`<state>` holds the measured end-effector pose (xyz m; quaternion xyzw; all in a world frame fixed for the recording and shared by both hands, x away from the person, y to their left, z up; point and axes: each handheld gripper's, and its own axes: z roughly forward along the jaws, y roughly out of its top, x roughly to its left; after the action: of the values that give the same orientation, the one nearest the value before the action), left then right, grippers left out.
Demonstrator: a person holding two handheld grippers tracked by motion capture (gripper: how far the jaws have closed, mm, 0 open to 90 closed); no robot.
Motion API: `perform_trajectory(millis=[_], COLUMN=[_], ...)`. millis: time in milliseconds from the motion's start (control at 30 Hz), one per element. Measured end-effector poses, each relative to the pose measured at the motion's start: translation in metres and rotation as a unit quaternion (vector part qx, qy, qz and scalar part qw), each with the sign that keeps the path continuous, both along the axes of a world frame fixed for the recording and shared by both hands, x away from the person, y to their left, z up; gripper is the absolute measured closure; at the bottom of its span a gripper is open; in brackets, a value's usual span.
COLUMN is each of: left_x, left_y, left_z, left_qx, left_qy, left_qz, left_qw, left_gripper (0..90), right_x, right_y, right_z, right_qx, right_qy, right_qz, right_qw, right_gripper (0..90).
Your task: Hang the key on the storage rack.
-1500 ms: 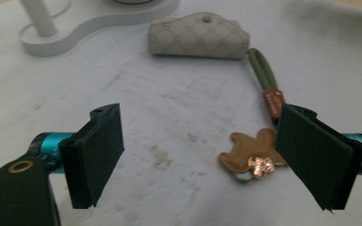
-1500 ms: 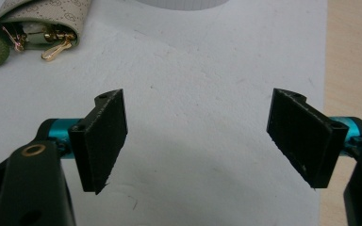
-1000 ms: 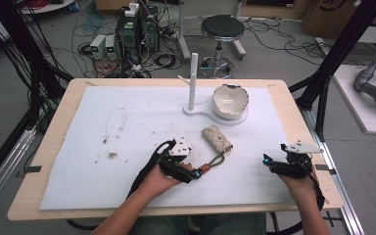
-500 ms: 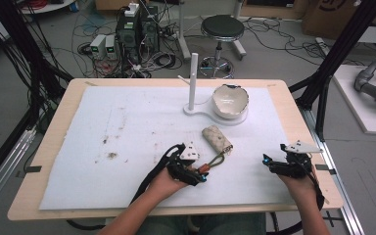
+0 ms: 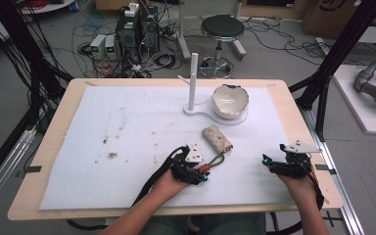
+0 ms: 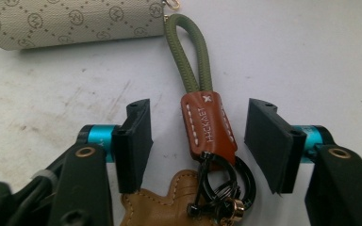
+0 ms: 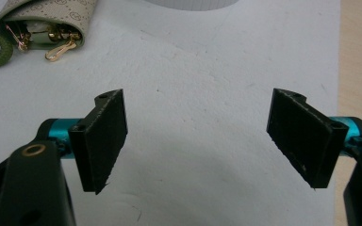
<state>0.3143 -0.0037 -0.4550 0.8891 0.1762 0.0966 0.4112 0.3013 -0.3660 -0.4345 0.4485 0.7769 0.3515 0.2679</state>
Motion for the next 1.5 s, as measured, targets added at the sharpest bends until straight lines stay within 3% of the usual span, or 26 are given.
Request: perform_trajectory(millis=[367, 667, 1000, 1267, 1500], left_x=[-0.002, -0.001, 0.001, -0.001, 0.001], left_y=[0.001, 0.004, 0.006, 0.012, 0.033], left_z=[0.000, 0.000, 0.000, 0.007, 0.031], left_qx=[-0.008, -0.009, -0.020, -0.020, -0.056], left_qy=[0.004, 0.007, 0.019, -0.010, -0.035], left_qz=[-0.017, -0.010, -0.017, -0.017, 0.003], left_qw=[0.9998, 0.9999, 0.9995, 0.9996, 0.9978], left_gripper=[57.3, 70.8, 76.4, 77.8, 77.8], right_x=[0.000, 0.001, 0.002, 0.002, 0.003], right_y=[0.001, 0.003, 0.005, 0.006, 0.012], right_z=[0.000, 0.000, 0.000, -0.001, 0.001], right_qx=[0.001, 0.001, -0.001, -0.001, -0.001], right_qy=[0.002, 0.001, 0.001, 0.000, -0.003], right_qz=[0.003, 0.007, 0.012, 0.012, 0.021], right_qw=[1.0000, 1.0000, 0.9999, 0.9999, 0.9998], right_gripper=[21.2, 21.2, 21.2, 21.2, 21.2])
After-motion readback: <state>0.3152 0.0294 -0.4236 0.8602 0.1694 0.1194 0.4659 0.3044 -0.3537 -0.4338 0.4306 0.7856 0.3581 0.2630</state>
